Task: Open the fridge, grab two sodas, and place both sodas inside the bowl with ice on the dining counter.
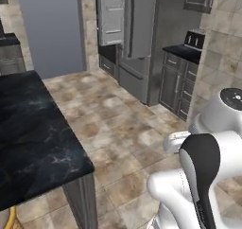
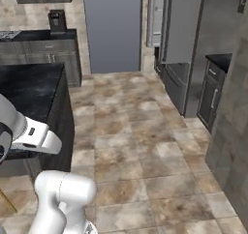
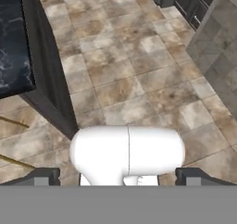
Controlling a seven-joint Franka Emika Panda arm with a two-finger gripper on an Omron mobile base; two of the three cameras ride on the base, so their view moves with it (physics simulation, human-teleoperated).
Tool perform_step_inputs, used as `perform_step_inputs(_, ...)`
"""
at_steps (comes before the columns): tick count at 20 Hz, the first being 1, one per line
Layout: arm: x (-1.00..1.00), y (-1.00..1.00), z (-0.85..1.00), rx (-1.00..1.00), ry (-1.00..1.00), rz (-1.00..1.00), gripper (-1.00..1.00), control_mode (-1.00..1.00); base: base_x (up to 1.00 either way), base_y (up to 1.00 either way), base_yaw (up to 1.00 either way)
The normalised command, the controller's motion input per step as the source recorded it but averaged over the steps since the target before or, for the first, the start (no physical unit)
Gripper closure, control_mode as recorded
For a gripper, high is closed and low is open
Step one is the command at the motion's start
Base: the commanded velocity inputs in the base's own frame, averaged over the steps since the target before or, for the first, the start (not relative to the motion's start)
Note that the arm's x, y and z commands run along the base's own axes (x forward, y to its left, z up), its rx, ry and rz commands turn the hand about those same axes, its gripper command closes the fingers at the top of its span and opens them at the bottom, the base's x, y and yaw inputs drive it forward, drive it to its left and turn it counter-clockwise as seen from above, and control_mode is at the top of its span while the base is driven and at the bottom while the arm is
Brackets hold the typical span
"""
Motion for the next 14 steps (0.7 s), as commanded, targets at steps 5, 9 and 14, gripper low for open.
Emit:
perform_step_inputs(5, 0.0, 0.0, 0.0, 0.0, 0.0, 0.0, -1.0, 1.0, 0.19, -0.94, -0.02)
perform_step_inputs(9, 0.0, 0.0, 0.0, 0.0, 0.0, 0.0, -1.0, 1.0, 0.71, -0.61, 0.02)
perform_step_inputs(14, 0.0, 0.0, 0.0, 0.0, 0.0, 0.0, -1.0, 1.0, 1.0, -0.26, 0.13)
